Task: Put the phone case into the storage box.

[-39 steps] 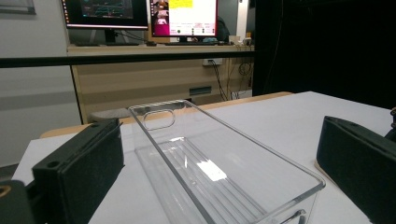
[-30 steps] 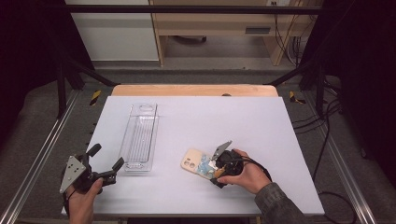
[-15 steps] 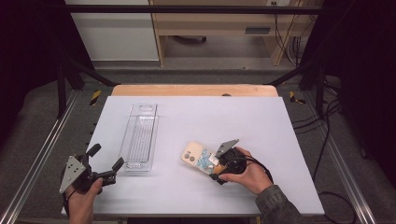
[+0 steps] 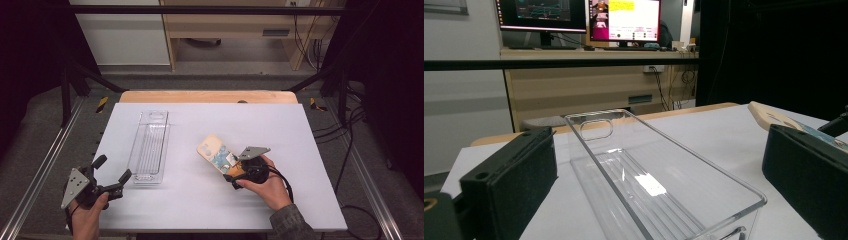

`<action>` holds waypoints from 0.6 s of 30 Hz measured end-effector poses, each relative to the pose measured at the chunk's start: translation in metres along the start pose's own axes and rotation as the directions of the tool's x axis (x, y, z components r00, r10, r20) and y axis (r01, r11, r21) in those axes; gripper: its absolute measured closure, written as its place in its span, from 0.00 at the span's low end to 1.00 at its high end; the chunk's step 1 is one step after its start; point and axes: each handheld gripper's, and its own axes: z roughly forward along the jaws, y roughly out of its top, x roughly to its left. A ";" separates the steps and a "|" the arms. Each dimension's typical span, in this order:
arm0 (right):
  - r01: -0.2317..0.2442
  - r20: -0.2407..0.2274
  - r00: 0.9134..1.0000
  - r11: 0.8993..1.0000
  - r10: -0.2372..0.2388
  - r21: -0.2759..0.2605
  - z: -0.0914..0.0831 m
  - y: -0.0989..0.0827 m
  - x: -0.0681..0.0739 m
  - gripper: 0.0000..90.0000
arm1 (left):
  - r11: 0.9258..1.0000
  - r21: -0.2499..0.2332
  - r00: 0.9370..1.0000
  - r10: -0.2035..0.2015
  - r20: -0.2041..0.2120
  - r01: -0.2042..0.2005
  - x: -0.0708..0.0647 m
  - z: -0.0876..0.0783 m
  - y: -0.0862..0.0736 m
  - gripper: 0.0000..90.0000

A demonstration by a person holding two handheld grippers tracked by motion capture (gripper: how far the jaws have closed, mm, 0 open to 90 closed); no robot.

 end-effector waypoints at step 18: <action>-0.019 0.025 0.999 0.990 0.023 -0.141 0.003 0.005 0.004 0.13 | 0.998 0.066 0.999 -0.023 0.030 0.021 -0.027 0.017 0.018 0.02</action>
